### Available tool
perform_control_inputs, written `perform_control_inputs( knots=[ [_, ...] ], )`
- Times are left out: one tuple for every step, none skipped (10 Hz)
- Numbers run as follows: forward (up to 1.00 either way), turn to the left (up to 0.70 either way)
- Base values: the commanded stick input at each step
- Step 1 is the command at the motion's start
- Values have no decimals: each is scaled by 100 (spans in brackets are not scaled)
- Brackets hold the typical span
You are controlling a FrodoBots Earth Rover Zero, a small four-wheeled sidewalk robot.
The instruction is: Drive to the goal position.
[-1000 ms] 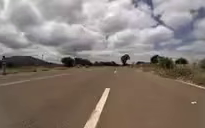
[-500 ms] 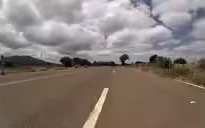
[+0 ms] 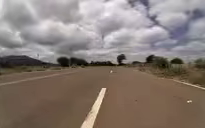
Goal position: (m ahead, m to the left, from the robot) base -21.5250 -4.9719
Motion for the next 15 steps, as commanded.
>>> perform_control_inputs(
  knots=[
    [0,-85],
    [0,-85],
    [0,-85],
    [0,-85],
    [0,-85],
    [0,-85],
    [0,-85],
    [0,-85],
    [0,-85],
    [0,-85],
    [0,-85],
    [0,-85],
    [0,-85],
    [0,-85],
    [0,-85]
  ],
)
